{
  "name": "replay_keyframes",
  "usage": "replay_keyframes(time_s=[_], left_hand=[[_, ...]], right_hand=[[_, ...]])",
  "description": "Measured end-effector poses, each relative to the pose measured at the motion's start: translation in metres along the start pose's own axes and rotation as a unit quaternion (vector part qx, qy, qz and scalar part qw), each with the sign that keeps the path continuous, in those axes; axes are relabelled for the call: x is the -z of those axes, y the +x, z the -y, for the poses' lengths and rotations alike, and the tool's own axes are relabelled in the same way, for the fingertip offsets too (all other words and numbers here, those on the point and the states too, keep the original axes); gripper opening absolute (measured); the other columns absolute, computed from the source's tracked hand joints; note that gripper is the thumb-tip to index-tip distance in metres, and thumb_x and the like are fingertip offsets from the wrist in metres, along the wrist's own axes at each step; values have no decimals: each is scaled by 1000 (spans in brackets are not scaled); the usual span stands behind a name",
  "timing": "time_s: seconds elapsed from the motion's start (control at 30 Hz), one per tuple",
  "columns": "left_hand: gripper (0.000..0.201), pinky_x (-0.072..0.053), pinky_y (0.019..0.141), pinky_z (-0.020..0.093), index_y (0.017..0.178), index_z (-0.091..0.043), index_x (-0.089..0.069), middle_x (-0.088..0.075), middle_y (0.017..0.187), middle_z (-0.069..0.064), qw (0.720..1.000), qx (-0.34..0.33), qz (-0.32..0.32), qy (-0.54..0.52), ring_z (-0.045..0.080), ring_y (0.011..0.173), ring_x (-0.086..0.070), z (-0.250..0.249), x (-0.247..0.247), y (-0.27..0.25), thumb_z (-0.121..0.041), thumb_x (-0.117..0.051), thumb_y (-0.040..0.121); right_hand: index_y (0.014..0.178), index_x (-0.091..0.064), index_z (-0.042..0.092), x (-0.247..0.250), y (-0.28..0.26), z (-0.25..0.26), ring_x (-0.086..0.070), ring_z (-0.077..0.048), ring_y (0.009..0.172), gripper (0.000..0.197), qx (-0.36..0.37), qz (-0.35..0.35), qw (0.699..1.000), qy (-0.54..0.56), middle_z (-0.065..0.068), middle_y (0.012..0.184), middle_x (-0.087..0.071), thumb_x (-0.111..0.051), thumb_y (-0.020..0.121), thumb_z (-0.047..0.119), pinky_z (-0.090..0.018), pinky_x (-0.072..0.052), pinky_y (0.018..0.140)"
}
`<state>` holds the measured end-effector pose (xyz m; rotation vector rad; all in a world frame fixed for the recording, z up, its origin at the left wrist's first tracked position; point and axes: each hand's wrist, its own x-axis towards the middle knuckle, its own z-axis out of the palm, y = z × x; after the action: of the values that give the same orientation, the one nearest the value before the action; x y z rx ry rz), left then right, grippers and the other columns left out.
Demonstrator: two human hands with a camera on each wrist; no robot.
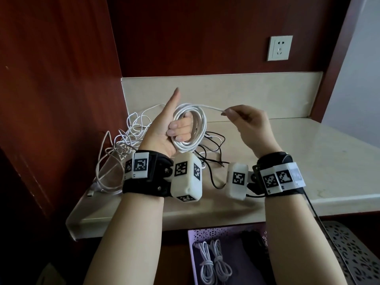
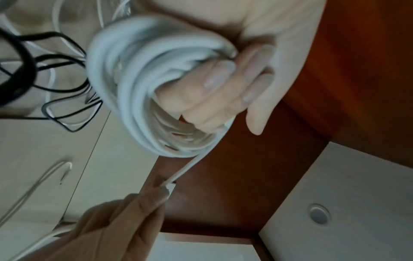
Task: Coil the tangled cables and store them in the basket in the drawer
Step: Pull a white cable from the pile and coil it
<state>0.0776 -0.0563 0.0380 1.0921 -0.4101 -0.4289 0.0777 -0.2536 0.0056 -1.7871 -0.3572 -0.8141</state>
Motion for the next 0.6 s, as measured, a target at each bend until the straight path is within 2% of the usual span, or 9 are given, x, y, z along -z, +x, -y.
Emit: replay_keyframes(time_s=[0.1,0.17,0.23,0.27,0.3,0.37,0.43,0.5,0.6], left_hand=[[56,-14,30,15,66,-14,-41,-24,30,-11,1000,13,1,8,5,22,-19,-1,-6,0,-63,-35,93],[51,-15,27,16,66,-13,-42,-24,31,-9,998,10,-18,53,3,22,-18,-3,-7,1,-53,-40,96],[47,-15,28,14,65,-11,-43,-25,33,-6,987,-8,-53,154,5,23,-18,-7,-8,1,-45,-46,97],[47,-15,30,13,64,-10,-44,-26,34,-5,972,-18,-76,222,6,24,-18,-9,-8,0,-44,-49,96],[48,-15,32,13,63,-11,-45,-26,35,-4,951,-25,-97,294,8,25,-18,-11,-9,-1,-45,-50,95],[53,-17,37,15,59,-12,-45,-28,35,-4,901,-23,-95,424,10,27,-20,-12,-13,-3,-52,-49,93],[60,-19,37,16,53,-12,-43,-30,35,-4,872,-13,-53,487,10,27,-23,-10,-18,-5,-58,-44,92],[61,-22,34,13,55,-9,-40,-28,34,-2,887,-6,-22,460,9,25,-22,-9,-18,-6,-58,-41,92],[57,-22,29,13,64,-9,-41,-26,33,-5,941,-14,31,336,6,22,-20,-11,-9,-7,-63,-41,83]], right_hand=[[84,-70,17,-2,-1,-6,-44,2,54,12,-4,-19,999,-45,6,65,-60,-60,91,13,-11,-34,56],[83,-69,19,-2,-1,-8,-49,4,56,15,-34,41,995,-82,6,66,-61,-59,92,14,-15,-40,63],[94,-72,25,2,-1,-6,-61,3,87,13,-53,139,976,-161,9,91,-71,-60,90,20,-26,-44,91],[104,-70,30,4,-1,-1,-57,0,106,20,-47,176,964,-193,12,109,-69,-62,87,21,-29,-37,104],[114,-65,34,6,-2,5,-51,2,115,34,-37,198,961,-191,13,121,-63,-62,83,18,-23,-30,109],[124,-56,35,4,-4,22,-45,14,103,56,-3,212,968,-131,14,125,-56,-58,72,14,-1,-28,92],[122,-58,26,-3,-5,33,-44,11,80,51,31,229,967,-105,12,112,-55,-61,73,13,-1,-32,74],[109,-63,19,-9,-7,34,-43,7,67,31,30,243,961,-125,12,98,-50,-70,79,14,-5,-34,67],[89,-61,22,-9,-7,28,-43,6,57,15,19,229,965,-127,14,80,-48,-73,81,25,-9,-35,59]])
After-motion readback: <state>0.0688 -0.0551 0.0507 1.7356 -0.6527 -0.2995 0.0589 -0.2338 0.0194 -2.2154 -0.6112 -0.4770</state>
